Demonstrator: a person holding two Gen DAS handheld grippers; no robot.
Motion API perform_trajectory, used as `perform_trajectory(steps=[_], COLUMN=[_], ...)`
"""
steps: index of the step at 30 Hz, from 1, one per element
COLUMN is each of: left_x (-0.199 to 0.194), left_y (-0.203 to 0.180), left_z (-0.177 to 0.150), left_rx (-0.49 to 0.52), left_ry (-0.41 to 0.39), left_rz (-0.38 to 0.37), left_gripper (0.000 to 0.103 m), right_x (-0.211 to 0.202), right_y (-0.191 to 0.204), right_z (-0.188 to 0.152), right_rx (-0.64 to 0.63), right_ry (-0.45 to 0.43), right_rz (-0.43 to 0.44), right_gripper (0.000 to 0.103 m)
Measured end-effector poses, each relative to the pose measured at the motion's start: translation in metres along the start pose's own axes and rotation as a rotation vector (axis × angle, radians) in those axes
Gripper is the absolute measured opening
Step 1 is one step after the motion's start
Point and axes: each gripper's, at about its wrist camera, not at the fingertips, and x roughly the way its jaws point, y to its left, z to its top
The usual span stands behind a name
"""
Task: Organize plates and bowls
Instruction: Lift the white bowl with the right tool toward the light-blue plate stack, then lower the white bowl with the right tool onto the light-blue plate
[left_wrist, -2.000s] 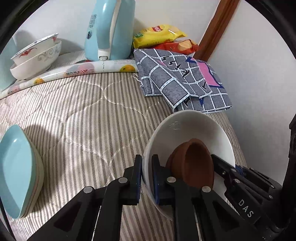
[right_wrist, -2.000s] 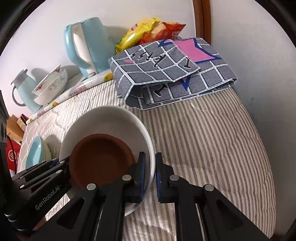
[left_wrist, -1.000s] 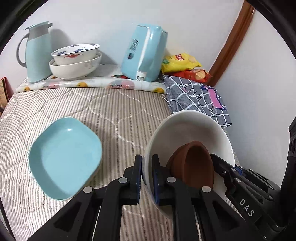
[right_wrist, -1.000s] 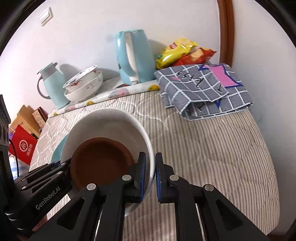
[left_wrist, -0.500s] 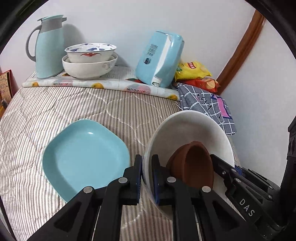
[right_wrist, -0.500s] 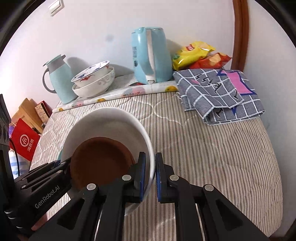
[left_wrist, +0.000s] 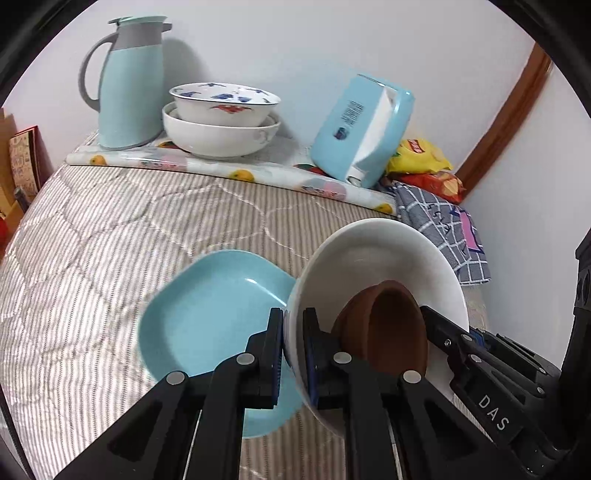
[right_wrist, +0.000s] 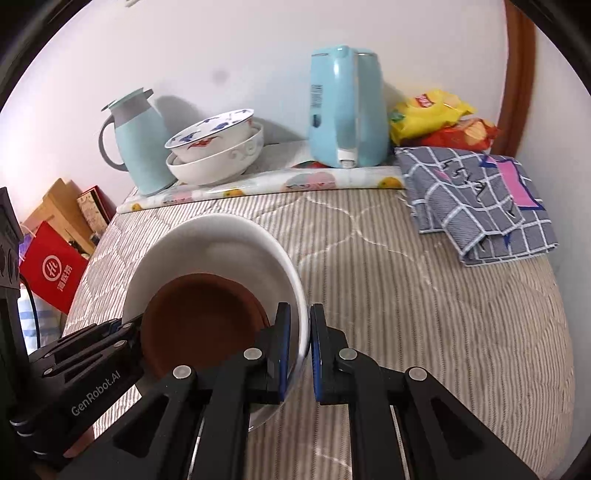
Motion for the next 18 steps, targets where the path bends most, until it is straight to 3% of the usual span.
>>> perform_trajectory(steps=[18], left_x=[0.011], left_y=[0.045], left_z=[0.008], left_rx=[-0.044], left_ry=[0.023], left_rz=[0.001], left_gripper=[0.011], right_x=[0.030], right_y=[0.041], right_z=[0.006], right_rx=[-0.029], right_ry=[0.034], right_rz=[0.006], right_gripper=[0.010])
